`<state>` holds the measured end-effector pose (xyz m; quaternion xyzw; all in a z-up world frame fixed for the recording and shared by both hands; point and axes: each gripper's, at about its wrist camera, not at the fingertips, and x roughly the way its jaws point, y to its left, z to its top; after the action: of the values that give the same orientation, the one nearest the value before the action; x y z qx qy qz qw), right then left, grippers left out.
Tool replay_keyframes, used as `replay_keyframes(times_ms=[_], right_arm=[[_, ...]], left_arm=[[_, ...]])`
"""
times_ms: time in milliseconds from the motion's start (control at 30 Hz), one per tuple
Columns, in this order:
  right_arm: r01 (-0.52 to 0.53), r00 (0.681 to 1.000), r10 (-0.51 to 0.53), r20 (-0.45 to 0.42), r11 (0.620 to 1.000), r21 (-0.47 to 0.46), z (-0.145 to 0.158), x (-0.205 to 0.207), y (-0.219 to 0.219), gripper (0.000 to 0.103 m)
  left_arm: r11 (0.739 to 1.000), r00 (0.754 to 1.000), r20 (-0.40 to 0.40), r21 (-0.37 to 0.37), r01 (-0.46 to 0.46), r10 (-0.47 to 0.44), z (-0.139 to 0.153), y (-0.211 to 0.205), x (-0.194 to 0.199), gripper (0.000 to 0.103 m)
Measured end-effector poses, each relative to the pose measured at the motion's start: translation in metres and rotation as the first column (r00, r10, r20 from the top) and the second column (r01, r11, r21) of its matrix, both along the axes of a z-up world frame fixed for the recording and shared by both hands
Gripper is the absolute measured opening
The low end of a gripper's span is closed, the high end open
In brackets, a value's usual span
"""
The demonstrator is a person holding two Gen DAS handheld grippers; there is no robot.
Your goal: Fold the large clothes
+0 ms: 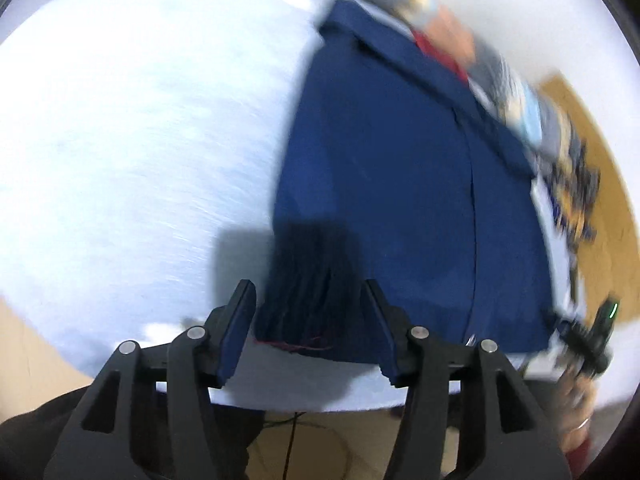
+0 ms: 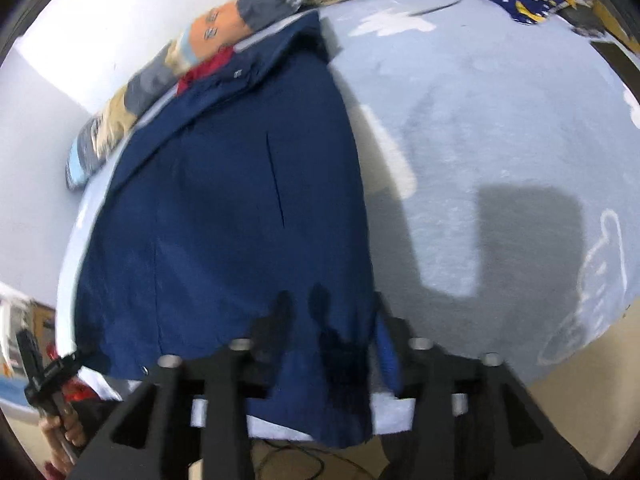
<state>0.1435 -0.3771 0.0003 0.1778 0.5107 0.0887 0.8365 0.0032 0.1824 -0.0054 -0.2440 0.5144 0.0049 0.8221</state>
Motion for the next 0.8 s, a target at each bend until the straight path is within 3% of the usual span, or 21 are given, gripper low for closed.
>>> replay_keyframes(times_ms=[67, 167, 267, 400, 600, 700, 733, 800], right_arm=[[0.042, 0.997, -0.043, 0.058, 0.999, 0.015, 0.009, -0.005, -0.011, 0.044], [0.044, 0.985, -0.048, 0.165, 0.999, 0.032, 0.026, -0.011, -0.008, 0.044], [-0.063, 0.971, 0.061, 0.232, 0.998, 0.001, 0.039, -0.013, 0.017, 0.044], [-0.208, 0.954, 0.217, 0.206, 0.976, -0.068, 0.034, -0.007, 0.062, 0.044], [-0.253, 0.945, 0.273, 0.18, 0.959, -0.126, 0.026, -0.001, 0.089, 0.044], [-0.256, 0.946, 0.273, 0.176, 0.96, -0.113, 0.024, -0.007, 0.095, 0.044], [-0.257, 0.946, 0.273, 0.175, 0.96, -0.111, 0.024, -0.007, 0.098, 0.044], [-0.269, 0.943, 0.285, 0.172, 0.957, -0.108, 0.023, -0.005, 0.101, 0.044]], left_arm=[[0.998, 0.997, 0.049, -0.031, -0.062, 0.064, 0.017, 0.029, -0.007, 0.053], [0.993, 0.986, 0.117, 0.005, -0.119, 0.118, 0.04, 0.065, -0.012, 0.053], [0.988, 0.977, 0.147, 0.004, -0.154, 0.152, 0.049, 0.089, -0.013, 0.053], [0.987, 0.978, 0.134, -0.013, -0.162, 0.162, 0.04, 0.1, -0.004, 0.053], [1.0, 0.996, 0.088, 0.008, 0.007, -0.007, 0.026, 0.037, 0.007, 0.053], [0.999, 0.999, 0.01, 0.04, 0.033, -0.033, 0.006, 0.014, 0.011, 0.053], [0.996, 0.998, -0.035, 0.064, 0.057, -0.055, -0.002, 0.005, 0.015, 0.053], [0.978, 0.991, -0.104, 0.183, 0.099, -0.081, -0.009, -0.01, 0.015, 0.053]])
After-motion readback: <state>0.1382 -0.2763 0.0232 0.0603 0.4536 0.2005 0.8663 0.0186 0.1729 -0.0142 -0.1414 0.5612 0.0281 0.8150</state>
